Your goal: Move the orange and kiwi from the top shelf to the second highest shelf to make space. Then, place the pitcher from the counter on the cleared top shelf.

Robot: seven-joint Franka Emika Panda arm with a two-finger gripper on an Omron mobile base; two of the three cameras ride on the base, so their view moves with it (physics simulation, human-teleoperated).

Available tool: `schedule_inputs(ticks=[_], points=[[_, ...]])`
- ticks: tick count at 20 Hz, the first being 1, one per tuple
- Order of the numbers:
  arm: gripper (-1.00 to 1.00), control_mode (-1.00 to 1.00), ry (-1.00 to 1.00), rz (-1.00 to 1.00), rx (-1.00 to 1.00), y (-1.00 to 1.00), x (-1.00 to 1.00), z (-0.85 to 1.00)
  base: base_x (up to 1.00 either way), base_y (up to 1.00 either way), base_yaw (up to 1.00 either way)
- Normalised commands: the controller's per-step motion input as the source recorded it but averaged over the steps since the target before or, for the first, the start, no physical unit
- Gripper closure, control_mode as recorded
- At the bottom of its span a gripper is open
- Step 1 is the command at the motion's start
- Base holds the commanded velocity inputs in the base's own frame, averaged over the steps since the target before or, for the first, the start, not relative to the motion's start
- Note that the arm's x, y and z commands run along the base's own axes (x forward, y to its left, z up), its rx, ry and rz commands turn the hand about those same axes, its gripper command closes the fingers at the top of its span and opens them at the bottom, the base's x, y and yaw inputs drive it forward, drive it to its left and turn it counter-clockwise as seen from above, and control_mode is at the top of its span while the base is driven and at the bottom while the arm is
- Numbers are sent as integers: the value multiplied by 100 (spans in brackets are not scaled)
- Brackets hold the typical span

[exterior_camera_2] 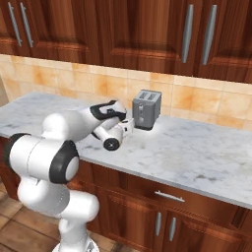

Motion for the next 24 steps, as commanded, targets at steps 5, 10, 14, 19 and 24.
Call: schedule_inputs(ticks=[5, 10, 14, 19, 24], points=[[100, -100, -5, 2, 0, 0, -57, 94, 0, 0, 0], [100, -100, 7, 2, -1, 0, -57, 100, 0, 0, 0], [100, -100, 9, 2, 0, 0, -50, 100, 0, 0, 0], [100, -100, 9, 4, 0, 0, -64, 100, 0, 0, 0], [100, -100, 1, 8, 5, 0, -80, 100, 0, 0, 0]])
